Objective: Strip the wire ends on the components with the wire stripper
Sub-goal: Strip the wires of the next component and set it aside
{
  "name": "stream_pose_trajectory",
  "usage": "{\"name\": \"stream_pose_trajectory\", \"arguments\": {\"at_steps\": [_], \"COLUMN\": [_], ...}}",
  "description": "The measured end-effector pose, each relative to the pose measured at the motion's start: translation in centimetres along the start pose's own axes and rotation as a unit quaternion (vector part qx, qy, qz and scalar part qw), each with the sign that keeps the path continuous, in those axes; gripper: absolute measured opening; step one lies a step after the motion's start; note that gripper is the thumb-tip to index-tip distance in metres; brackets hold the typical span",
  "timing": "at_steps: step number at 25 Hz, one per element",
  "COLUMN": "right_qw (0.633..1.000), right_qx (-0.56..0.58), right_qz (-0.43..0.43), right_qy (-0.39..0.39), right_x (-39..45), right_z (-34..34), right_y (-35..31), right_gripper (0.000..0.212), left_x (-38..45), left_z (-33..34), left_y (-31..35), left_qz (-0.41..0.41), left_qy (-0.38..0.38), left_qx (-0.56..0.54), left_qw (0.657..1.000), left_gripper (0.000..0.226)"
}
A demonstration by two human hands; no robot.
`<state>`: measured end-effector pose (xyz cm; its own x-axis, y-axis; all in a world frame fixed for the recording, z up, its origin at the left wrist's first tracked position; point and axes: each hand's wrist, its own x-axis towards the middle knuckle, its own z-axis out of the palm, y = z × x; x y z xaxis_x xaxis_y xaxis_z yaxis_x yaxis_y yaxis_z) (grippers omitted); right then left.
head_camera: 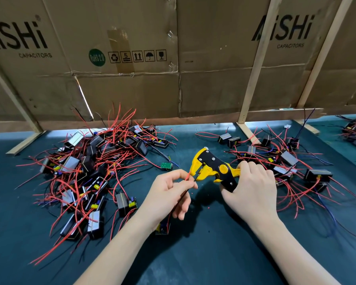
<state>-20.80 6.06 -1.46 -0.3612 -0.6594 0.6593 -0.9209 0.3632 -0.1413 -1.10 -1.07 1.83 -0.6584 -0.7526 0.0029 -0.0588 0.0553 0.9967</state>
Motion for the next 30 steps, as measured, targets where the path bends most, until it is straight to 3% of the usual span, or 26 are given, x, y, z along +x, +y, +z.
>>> {"name": "stream_pose_trajectory", "arguments": {"at_steps": [10,30], "right_qw": [0.999,0.999], "right_qx": [0.003,-0.005], "right_qz": [-0.011,-0.032], "right_qy": [0.038,0.040], "right_x": [0.04,0.04], "right_z": [-0.42,-0.28], "right_y": [-0.03,-0.09], "right_gripper": [0.043,0.038], "left_x": [-0.02,0.06], "left_z": [0.04,-0.48], "left_y": [-0.23,0.13], "left_qz": [0.021,-0.036], "left_qy": [0.005,-0.019], "left_qx": [-0.012,-0.033], "left_qw": [1.000,0.999], "left_gripper": [0.023,0.025]}}
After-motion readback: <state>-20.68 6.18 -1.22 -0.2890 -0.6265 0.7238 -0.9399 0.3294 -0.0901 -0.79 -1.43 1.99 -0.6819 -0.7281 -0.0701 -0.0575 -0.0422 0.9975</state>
